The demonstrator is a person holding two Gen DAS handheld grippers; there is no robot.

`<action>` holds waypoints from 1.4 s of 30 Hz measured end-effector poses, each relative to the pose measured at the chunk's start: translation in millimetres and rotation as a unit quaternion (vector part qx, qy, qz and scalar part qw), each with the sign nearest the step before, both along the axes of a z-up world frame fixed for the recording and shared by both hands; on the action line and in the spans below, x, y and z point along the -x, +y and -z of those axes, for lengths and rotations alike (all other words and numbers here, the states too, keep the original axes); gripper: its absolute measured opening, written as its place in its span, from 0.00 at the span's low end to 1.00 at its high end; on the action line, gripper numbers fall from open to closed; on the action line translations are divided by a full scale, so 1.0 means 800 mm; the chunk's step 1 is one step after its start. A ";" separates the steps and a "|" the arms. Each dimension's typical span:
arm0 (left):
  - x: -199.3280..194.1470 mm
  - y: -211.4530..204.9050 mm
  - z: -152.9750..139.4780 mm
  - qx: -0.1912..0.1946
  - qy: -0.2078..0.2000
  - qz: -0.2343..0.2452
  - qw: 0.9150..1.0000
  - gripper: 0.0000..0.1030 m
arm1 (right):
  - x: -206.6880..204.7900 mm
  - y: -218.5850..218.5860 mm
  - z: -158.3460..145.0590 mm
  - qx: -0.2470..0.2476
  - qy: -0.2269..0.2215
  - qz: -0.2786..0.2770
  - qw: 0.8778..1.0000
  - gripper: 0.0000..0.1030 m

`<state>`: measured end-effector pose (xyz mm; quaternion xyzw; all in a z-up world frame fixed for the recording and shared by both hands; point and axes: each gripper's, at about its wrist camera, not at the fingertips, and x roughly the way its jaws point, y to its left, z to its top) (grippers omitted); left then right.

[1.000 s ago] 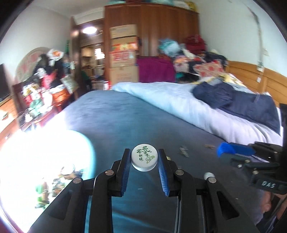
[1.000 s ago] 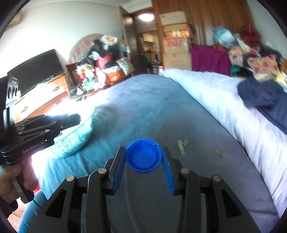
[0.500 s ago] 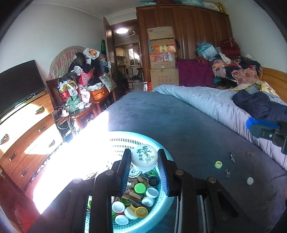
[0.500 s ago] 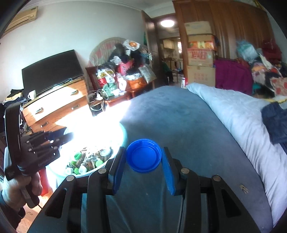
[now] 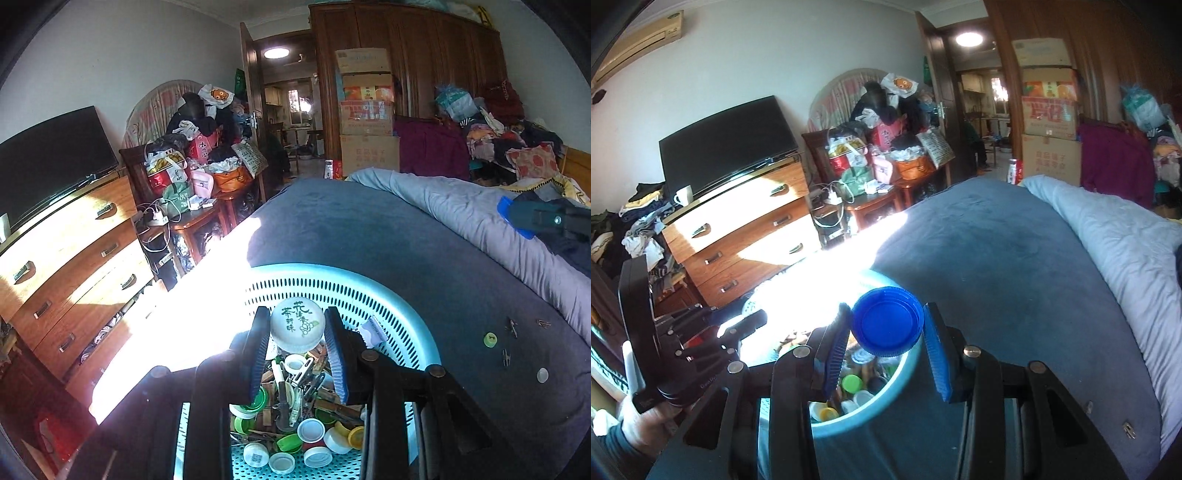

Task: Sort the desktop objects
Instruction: 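Carry the printed white cap in the left gripper while the right carries the blue cap to the basket, then open both grippers to drop the printed white cap and blue cap into the basket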

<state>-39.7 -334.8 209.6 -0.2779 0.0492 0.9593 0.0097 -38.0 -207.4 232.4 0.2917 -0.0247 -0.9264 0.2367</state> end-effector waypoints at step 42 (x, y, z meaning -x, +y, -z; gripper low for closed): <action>0.084 -0.039 0.026 -0.004 -0.137 0.047 0.989 0.49 | 0.078 -0.071 0.041 0.006 -0.120 -0.066 0.991 0.98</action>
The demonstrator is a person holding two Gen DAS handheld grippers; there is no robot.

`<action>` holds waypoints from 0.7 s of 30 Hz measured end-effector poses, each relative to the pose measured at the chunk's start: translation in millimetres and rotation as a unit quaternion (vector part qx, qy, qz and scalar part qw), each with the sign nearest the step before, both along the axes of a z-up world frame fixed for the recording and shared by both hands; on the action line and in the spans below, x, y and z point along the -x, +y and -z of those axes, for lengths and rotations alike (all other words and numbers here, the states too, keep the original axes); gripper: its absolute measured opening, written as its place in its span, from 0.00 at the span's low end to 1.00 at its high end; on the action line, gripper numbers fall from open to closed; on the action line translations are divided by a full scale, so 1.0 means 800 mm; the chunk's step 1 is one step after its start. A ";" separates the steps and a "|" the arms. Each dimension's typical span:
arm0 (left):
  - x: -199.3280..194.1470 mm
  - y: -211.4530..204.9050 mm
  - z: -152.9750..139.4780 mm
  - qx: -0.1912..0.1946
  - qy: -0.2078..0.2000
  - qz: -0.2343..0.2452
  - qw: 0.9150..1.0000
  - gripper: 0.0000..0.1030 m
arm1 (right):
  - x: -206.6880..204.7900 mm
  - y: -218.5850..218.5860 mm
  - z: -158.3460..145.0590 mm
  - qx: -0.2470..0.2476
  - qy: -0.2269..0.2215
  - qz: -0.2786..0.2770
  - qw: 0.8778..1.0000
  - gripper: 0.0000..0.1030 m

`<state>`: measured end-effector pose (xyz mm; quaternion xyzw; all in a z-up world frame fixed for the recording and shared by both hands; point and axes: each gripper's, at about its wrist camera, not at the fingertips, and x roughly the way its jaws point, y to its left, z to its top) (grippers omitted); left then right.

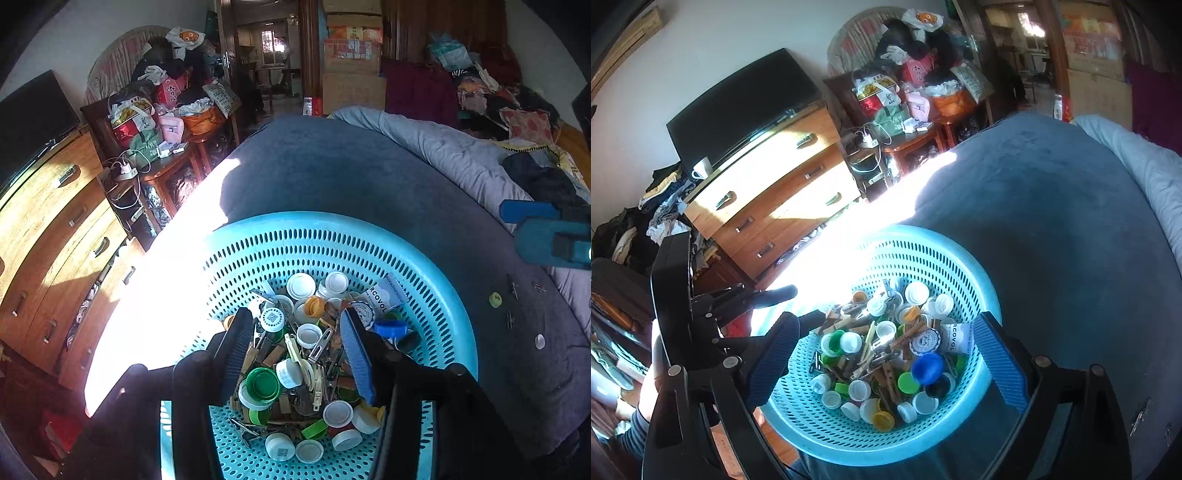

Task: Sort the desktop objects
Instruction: 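Open both grippers to drop the printed white cap and blue cap into the basket, then move both grippers back over the remaining items on the bed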

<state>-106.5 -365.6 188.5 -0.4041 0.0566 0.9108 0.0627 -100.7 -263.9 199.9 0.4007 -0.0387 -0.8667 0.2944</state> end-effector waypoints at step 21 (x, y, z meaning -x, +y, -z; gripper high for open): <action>-0.073 0.334 0.213 -0.004 -0.020 0.053 0.998 1.00 | -0.189 0.365 0.273 -0.129 -0.051 0.359 0.923 1.00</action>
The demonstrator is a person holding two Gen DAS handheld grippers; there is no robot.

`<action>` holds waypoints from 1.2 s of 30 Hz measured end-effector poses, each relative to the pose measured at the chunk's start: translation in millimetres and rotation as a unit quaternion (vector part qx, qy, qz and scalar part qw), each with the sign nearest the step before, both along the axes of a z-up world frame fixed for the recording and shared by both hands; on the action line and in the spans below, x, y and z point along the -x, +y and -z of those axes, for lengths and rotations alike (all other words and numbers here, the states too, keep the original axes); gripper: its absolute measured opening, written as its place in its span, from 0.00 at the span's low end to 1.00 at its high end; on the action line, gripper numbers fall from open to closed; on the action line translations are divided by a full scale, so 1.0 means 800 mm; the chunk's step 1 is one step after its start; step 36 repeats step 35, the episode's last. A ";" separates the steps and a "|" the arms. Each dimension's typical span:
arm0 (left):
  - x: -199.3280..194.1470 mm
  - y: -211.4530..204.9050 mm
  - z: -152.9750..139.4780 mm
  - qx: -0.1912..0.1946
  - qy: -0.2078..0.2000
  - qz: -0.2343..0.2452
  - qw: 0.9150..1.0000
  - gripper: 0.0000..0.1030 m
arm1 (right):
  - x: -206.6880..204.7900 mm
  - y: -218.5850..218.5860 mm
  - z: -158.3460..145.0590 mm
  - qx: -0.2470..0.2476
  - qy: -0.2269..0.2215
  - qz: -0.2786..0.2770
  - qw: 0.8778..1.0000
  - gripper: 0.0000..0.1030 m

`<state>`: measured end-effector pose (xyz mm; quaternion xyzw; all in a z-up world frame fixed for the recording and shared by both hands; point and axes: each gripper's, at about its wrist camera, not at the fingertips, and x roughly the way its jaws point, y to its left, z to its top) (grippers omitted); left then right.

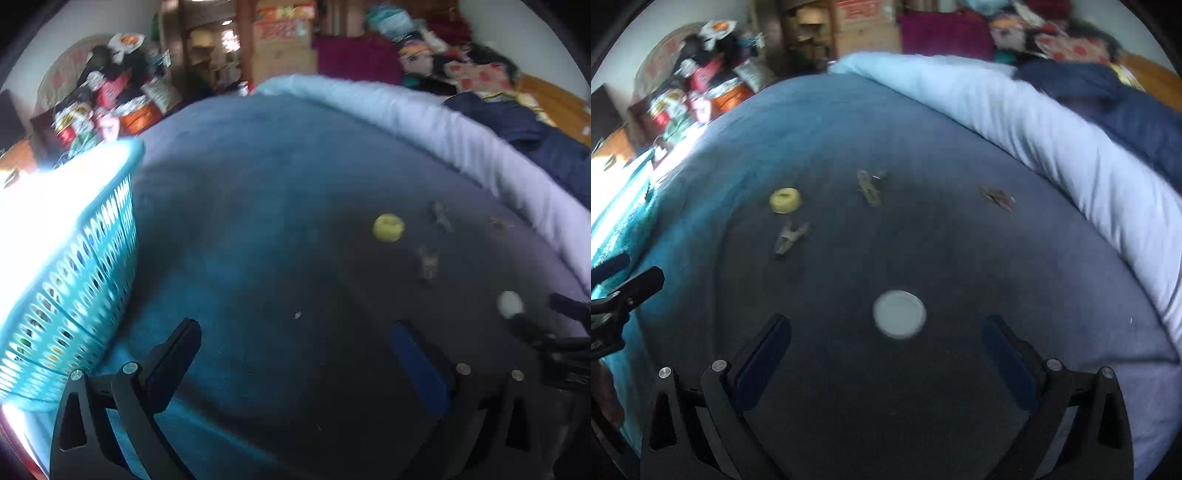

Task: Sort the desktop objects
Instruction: 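Move both grippers back over the remaining items on the bed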

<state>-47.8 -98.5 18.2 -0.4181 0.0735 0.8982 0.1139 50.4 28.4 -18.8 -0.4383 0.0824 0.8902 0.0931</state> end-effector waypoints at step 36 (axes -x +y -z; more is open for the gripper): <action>0.008 0.007 0.042 0.047 -0.016 -0.015 0.999 1.00 | 0.007 0.011 0.045 -0.007 -0.015 -0.010 1.000 1.00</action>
